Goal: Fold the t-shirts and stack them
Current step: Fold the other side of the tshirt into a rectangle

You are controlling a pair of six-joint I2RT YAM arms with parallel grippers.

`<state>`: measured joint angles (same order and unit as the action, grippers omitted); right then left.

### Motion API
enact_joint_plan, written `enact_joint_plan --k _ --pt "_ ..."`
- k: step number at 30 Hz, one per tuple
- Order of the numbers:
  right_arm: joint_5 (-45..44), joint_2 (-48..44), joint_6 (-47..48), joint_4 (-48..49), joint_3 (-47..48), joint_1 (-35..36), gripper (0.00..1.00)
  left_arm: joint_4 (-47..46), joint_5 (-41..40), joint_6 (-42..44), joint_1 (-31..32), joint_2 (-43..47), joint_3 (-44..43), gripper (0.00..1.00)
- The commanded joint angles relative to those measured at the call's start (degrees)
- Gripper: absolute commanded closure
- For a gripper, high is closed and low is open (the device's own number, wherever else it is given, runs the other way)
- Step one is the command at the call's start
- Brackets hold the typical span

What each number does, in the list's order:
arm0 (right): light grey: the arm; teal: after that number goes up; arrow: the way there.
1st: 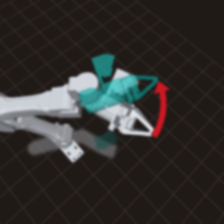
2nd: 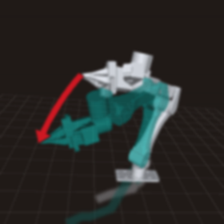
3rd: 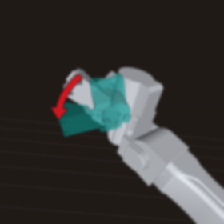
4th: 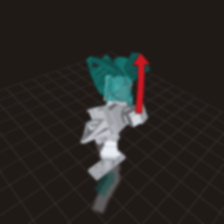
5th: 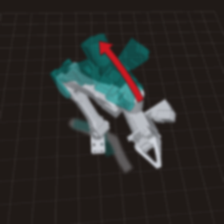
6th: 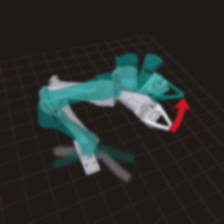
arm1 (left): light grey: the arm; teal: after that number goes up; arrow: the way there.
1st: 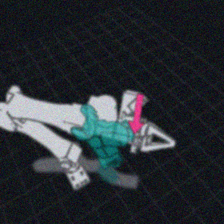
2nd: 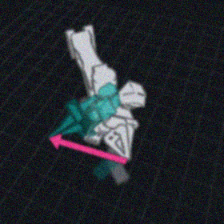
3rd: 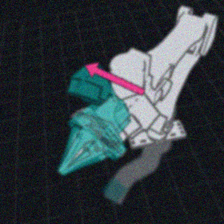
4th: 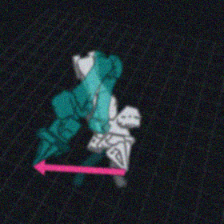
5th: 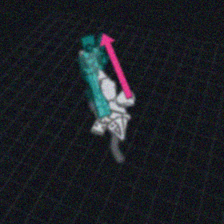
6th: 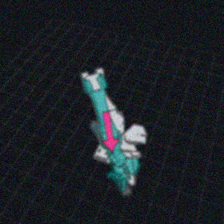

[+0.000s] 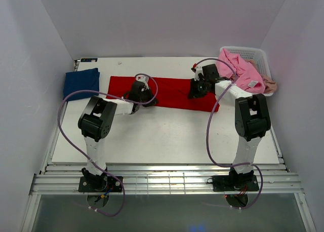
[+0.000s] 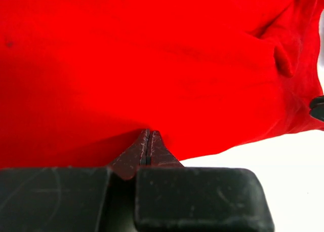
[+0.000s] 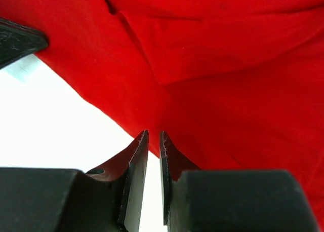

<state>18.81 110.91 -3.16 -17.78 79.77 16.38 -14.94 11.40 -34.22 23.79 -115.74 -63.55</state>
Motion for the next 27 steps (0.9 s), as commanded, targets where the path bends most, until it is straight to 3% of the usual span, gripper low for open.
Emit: enact_joint_plan --k 1,14,27 --pt "2.46 1.40 -1.06 3.19 1.79 0.05 0.80 -1.67 -0.50 0.20 0.11 1.22 -0.88 1.00" --pt "2.73 11.16 -2.38 2.66 10.76 0.05 0.80 -2.20 -1.90 0.03 1.34 4.47 5.62 1.00" --pt "0.79 14.33 -4.22 2.31 19.19 0.05 0.81 -2.90 -7.79 -3.05 5.74 18.36 24.43 1.00"
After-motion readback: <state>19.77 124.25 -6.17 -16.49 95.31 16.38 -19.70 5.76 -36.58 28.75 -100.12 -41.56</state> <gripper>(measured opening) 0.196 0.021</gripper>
